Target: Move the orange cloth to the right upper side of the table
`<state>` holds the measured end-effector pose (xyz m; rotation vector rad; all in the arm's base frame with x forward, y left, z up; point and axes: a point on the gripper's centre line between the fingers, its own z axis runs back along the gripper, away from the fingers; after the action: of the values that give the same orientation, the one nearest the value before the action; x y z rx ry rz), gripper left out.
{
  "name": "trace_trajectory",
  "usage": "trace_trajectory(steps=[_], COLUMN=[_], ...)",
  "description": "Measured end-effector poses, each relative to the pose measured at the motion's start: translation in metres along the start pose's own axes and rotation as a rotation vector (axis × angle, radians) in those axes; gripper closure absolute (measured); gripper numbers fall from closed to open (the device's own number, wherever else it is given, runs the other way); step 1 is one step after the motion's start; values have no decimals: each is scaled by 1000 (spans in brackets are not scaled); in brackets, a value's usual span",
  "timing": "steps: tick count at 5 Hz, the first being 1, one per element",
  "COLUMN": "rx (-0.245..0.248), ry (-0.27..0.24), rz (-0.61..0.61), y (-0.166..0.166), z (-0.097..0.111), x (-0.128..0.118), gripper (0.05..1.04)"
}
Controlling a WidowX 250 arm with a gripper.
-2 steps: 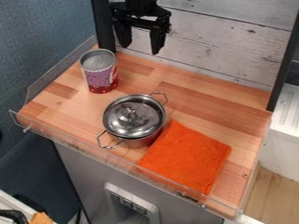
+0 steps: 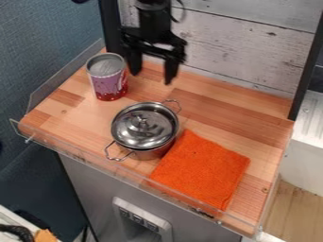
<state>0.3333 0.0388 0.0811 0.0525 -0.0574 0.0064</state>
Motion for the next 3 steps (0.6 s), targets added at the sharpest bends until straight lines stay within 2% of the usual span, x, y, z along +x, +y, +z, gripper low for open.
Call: trace_trajectory(steps=[1, 2, 3], rx=[23, 49, 106], ry=[-40, -39, -26], rz=[-115, -172, -223], y=[-46, -72, -99], z=[11, 7, -5], x=[-21, -45, -69], gripper=[83, 83, 83])
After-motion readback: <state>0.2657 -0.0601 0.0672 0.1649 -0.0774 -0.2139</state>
